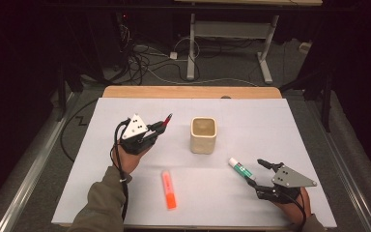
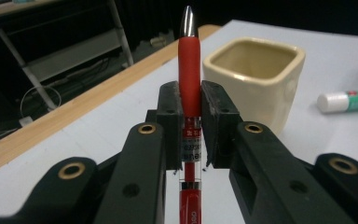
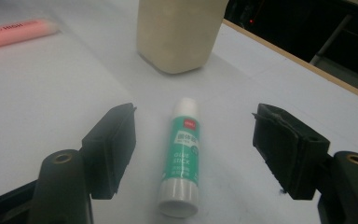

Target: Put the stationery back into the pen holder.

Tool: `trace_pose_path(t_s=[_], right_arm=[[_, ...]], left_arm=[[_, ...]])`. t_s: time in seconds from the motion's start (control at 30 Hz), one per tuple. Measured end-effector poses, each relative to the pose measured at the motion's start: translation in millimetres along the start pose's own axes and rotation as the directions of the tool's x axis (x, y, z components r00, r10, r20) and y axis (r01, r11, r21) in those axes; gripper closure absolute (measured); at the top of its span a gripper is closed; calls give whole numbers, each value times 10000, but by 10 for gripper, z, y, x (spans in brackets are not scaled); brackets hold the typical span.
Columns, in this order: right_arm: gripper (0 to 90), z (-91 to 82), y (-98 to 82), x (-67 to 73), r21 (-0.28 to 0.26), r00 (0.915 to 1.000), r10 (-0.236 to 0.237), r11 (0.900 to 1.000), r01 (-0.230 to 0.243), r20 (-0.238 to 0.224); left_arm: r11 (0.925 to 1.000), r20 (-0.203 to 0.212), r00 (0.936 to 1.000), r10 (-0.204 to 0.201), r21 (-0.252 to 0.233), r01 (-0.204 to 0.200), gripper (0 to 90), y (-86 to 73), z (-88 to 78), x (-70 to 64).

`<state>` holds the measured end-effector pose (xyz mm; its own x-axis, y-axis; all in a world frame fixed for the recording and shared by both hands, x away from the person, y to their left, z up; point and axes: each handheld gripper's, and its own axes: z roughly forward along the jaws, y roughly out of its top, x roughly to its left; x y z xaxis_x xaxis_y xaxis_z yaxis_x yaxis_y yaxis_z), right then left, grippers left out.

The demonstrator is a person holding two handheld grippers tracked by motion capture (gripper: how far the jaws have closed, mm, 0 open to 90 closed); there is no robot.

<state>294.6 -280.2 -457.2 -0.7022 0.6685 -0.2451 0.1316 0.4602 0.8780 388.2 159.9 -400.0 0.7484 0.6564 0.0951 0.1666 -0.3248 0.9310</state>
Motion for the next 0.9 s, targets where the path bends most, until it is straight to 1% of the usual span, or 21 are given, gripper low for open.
trace_pose_path(t_s=[0.07, 0.17, 0.23, 0.4, 0.47, 0.53, 0.57, 0.63, 0.7, 0.8, 0.87, 0.9], right_arm=[[301, 0, 0, 0, -5, 10000, 0, 10000, 0, -7], [301, 3, -1, 0, -11, 10000, 8, 10000, -8, 2], [301, 2, 0, 2, -7, 10000, 0, 10000, 0, 20], [301, 3, -1, 3, 25, 10000, -24, 10000, 24, 29], [301, 5, -4, 2, 31, 10000, -7, 10000, 7, 34], [301, 1, -1, 2, 23, 10000, -11, 10000, 11, 60], [301, -1, 0, 2, 6, 10000, -24, 10000, 24, 48], [302, -3, 0, 2, 3, 10000, -24, 10000, 24, 66], [301, -1, -1, 0, -2, 10000, 0, 10000, 0, 63], [302, 0, -1, 2, 4, 10000, -24, 10000, 24, 49], [308, -4, 1, 4, 0, 10000, -27, 10000, 27, 33], [315, -8, 1, 4, -35, 10000, -19, 10000, 19, -9]], left_arm=[[9995, 17, 9999, -103, -307, 103, 776, 21, 14, -13], [9952, 280, 9989, -381, -894, 405, 776, 69, 41, -30], [9930, 293, 9988, -393, -1105, 423, 776, 107, 65, -49], [9888, 440, 9985, -312, -1442, 373, 776, 188, 116, -102], [9860, 493, 9981, -370, -1607, 445, 776, 212, 134, -115], [9840, 495, 9980, -390, -1718, 470, 776, 233, 151, -127], [9830, 585, 9974, -412, -1763, 510, 776, 245, 161, -130], [9827, 559, 9979, -339, -1801, 435, 776, 275, 176, -148], [9797, 668, 9970, -393, -1939, 516, 776, 305, 194, -160], [9779, 873, 9957, -306, -2037, 479, 776, 353, 238, -199], [9774, 978, 9950, -184, -2078, 385, 776, 383, 269, -240], [9765, 1048, 9943, -188, -2117, 408, 776, 395, 288, -255]])
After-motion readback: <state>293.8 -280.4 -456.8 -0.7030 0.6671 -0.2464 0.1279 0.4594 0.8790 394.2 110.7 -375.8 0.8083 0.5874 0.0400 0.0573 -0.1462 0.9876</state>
